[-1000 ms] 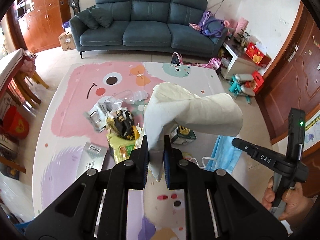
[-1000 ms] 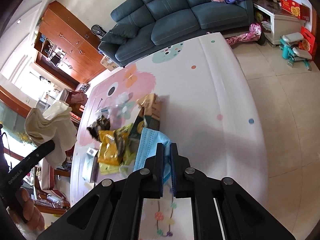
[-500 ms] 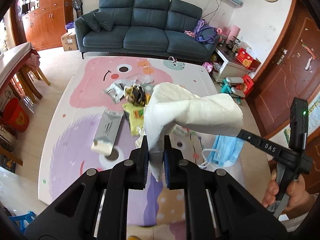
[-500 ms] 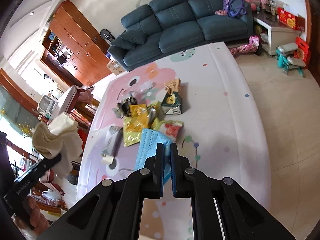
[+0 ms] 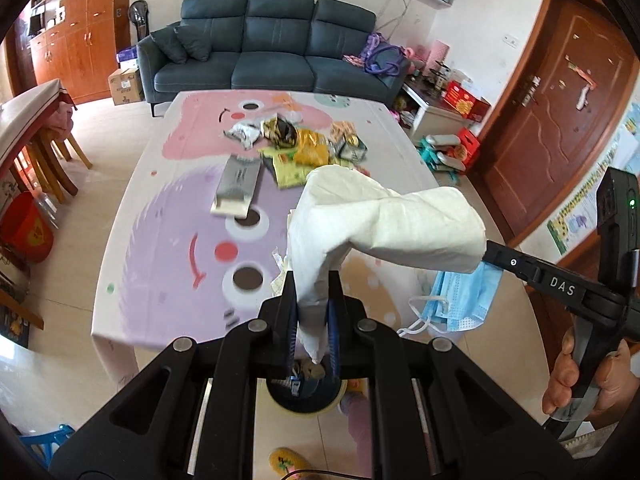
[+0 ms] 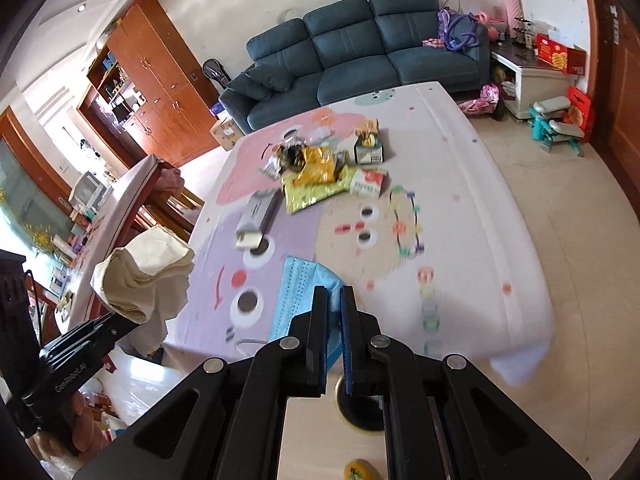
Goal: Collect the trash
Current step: 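Carry the white tissue and blue mask from the table toward the bin, then open both tools over the bin to drop the tissue and mask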
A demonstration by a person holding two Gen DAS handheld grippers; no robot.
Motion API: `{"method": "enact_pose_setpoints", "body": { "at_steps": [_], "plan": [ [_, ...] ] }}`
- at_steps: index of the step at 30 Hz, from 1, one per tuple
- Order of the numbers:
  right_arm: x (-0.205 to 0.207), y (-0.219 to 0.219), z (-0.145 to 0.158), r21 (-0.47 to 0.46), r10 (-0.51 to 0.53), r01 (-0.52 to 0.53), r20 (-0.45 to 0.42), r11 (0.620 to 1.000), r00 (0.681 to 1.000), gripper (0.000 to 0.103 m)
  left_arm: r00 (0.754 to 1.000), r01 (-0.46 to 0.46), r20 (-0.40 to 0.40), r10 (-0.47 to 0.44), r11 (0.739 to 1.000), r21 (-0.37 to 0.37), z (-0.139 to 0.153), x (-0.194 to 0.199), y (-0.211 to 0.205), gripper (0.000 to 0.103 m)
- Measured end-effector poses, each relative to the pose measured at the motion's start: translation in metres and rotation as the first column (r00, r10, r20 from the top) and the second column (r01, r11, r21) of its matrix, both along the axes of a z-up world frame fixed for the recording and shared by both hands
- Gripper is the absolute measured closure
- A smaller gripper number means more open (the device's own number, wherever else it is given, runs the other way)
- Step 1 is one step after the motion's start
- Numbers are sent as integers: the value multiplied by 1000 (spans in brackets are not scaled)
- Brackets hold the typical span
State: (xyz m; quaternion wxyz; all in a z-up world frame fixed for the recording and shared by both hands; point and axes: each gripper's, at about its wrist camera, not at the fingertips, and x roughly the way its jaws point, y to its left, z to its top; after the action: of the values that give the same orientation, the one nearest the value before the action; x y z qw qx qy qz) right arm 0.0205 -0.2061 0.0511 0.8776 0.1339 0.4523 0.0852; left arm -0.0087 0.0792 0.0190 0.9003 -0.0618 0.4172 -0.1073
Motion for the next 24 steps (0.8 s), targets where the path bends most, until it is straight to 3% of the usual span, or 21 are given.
{"method": "enact_pose_setpoints", "body": {
  "at_steps": [8, 14, 16, 22, 24],
  "plan": [
    [-84, 27, -13, -47, -36, 34, -46, 998, 998, 97, 995, 73, -64, -73, 997, 9, -31, -70, 14, 93],
    [-110, 27, -22, -118, -46, 35, -91, 992, 995, 97, 990, 86, -113, -85, 996, 4, -54, -97, 12, 93],
    [-108, 26, -30, -135, -46, 31, -113, 990, 992, 97, 988, 82, -130, -81, 997, 1, -58, -86, 5, 93],
    [-105, 27, -80, -148, -37, 7, -201, 989, 979, 97, 970, 54, -239, -49, 998, 13, -106, -80, -1, 93],
    [-105, 27, -106, -140, -30, -3, -234, 990, 972, 97, 957, 42, -289, -36, 999, 16, -135, -80, -6, 93]
  ]
}}
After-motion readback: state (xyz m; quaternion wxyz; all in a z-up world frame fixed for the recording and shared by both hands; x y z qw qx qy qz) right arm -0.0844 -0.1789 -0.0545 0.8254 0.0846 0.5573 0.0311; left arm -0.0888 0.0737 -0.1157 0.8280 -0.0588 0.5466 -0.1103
